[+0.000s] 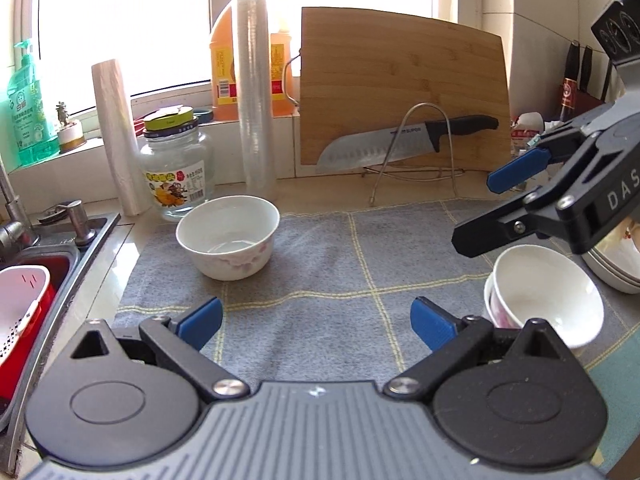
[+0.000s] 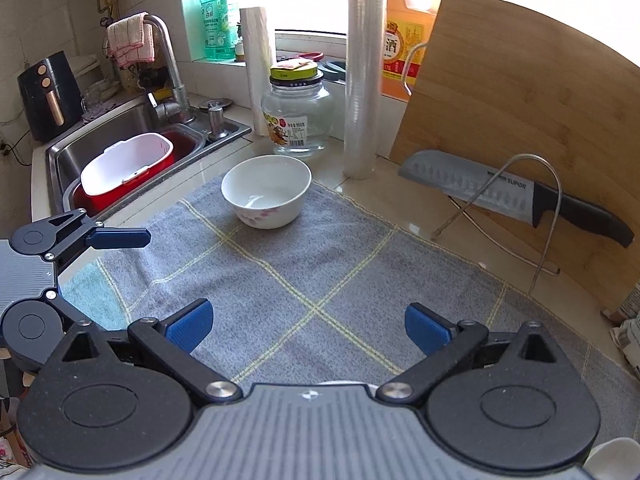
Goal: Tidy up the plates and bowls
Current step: 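Move the right gripper to a third pink-flowered white bowl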
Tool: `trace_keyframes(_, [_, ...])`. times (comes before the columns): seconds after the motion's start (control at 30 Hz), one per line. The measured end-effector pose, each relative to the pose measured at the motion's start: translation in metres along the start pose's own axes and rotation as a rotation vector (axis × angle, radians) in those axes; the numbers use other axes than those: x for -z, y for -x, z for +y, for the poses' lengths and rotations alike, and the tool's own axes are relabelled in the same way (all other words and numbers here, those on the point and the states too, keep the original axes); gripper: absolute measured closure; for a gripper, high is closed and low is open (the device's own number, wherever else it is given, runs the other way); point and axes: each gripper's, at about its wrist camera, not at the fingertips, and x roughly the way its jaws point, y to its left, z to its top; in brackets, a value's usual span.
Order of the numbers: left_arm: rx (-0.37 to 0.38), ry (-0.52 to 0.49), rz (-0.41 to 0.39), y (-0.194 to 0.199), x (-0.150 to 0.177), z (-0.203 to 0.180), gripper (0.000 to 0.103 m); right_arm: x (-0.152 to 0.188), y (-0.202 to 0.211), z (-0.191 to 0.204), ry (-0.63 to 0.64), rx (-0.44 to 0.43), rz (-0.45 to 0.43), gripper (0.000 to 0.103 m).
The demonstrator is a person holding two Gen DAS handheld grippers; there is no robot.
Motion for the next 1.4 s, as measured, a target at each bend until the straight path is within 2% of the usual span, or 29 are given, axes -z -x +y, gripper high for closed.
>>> trace_keyframes(0.4, [-0.068, 0.036, -0.026, -0.022, 0.001, 0.037, 0.002, -0.038, -0.041, 0.031, 0.066, -0.027, 0.017, 0.0])
trace_keyframes(0.77, [-0.097, 0.078, -0.013, -0.072, -0.004, 0.067, 0.002, -0.073, -0.088, 0.02, -0.018, -0.075, 0.02, 0.0])
trace_keyframes(1.4, [-0.03, 0.087, -0.017, -0.123, -0.013, 0.082, 0.003, -0.105, -0.158, 0.011, -0.025, -0.114, 0.078, 0.0])
